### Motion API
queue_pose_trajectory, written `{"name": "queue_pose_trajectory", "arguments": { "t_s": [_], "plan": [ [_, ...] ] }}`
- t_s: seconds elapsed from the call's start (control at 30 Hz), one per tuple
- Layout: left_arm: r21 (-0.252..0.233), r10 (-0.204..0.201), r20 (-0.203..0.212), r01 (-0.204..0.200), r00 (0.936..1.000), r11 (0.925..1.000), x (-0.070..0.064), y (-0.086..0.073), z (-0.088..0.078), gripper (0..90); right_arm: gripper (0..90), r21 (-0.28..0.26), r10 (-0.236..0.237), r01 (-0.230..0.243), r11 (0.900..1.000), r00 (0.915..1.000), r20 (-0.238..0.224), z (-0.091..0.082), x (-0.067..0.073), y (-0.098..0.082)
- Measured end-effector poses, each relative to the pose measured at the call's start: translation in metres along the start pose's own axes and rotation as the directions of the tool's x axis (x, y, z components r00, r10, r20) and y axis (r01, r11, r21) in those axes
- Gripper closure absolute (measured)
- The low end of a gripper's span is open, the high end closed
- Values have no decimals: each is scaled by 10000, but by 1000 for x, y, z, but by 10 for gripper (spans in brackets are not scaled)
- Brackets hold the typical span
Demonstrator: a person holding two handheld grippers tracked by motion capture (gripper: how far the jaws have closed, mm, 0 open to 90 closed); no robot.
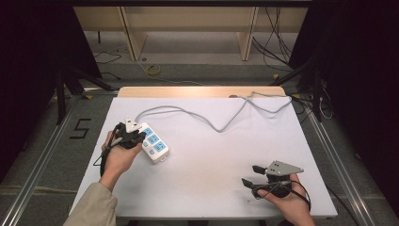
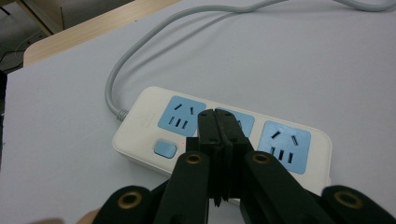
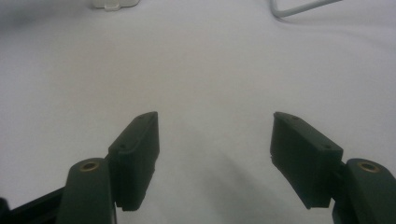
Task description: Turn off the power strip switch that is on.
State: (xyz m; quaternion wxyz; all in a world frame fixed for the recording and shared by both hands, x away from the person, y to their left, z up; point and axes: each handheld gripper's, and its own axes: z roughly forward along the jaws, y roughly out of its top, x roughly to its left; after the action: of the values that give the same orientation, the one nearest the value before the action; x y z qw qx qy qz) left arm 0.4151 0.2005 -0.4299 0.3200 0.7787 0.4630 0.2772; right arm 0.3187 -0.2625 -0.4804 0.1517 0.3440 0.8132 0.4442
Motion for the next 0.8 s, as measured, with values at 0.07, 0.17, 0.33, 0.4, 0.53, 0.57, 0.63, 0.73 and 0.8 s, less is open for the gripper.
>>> {"name": "queue_pose_trajectory", "arguments": {
  "t_s": [0.07,0.17,0.33,0.4,0.53,0.57,0.63,0.73,0.8],
  "plan": [
    [28,43,-14,-43,10000,10000,1,0,0,895,337,15,-14,14,10000,10000,-14,0,0,0],
    [42,25,-51,-25,10000,10000,2,1,2,895,337,16,-18,18,10000,10000,-9,0,0,0],
    [133,-6,-70,7,10000,9999,3,2,4,895,337,13,-29,29,10000,10000,-2,0,0,0],
    [154,11,-80,-10,10000,9999,4,2,5,895,338,28,-18,18,10000,10000,-11,0,0,0],
    [214,-62,-103,64,9999,9998,6,2,7,895,337,33,-25,25,10000,10000,-14,0,0,0],
    [230,-69,-109,71,9999,9997,6,1,7,895,337,39,-20,20,10000,10000,-13,0,0,0],
    [250,-84,-122,87,9999,9996,6,2,8,895,337,32,-26,26,10000,10000,-10,0,0,0],
    [309,-60,-128,64,9999,9995,7,2,9,895,337,35,-24,24,10000,10000,-18,0,0,0],
    [320,-81,-128,85,9999,9995,8,2,10,895,337,44,-24,24,10000,10000,-20,0,0,0]
  ]
}}
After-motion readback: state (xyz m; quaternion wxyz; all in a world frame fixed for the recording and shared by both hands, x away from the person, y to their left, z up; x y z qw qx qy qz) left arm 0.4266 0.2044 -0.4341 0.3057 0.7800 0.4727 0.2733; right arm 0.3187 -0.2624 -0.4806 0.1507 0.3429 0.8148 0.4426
